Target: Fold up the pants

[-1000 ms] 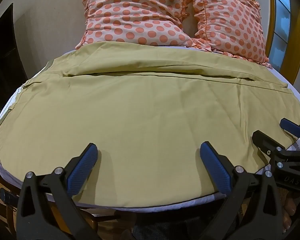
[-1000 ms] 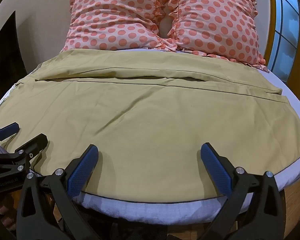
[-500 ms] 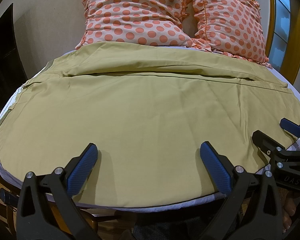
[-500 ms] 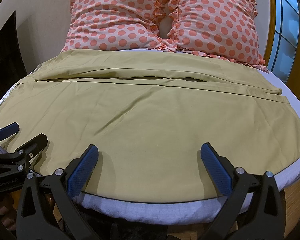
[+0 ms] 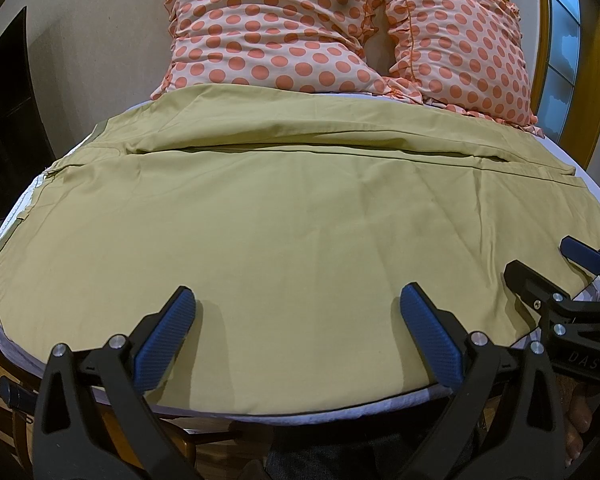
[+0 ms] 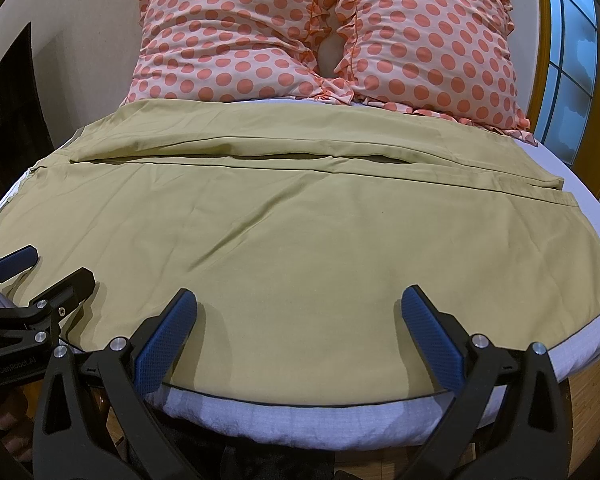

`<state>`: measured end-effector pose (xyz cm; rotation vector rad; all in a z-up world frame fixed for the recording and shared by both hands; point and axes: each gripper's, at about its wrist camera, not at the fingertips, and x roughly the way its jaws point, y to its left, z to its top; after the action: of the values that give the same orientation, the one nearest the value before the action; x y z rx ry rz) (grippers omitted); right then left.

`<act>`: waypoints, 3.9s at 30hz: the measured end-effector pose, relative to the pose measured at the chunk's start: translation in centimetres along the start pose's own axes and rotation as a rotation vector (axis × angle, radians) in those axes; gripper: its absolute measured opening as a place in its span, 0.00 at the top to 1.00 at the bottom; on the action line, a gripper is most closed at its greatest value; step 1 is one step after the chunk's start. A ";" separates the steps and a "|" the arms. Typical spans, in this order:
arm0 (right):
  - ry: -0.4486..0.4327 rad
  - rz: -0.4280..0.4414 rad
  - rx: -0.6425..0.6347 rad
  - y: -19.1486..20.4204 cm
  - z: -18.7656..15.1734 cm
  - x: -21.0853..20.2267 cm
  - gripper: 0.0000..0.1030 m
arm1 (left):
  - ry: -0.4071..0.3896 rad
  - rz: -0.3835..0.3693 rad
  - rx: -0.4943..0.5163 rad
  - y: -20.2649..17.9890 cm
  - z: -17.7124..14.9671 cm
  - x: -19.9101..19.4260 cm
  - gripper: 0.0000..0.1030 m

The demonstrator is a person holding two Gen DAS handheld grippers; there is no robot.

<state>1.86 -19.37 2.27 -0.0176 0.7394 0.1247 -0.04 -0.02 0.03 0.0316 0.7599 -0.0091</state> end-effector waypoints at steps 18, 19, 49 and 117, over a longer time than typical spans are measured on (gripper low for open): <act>-0.003 -0.001 0.001 0.0 -0.1 0.0 0.01 | -0.002 0.000 0.000 0.0 0.0 0.0 0.02; -0.003 -0.001 0.001 0.0 -0.1 0.0 0.01 | -0.002 0.000 0.000 0.0 0.0 0.0 0.02; -0.056 0.054 -0.018 -2.5 0.9 0.0 0.01 | -0.019 -0.042 0.014 0.5 0.2 -0.4 0.02; 0.096 0.292 1.045 -22.5 -0.6 0.1 0.64 | -0.032 -0.157 -0.353 15.7 14.9 4.9 0.02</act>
<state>4.22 -41.76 1.12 1.0878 0.8284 0.0035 14.06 15.17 7.81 -0.3629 0.7217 -0.0248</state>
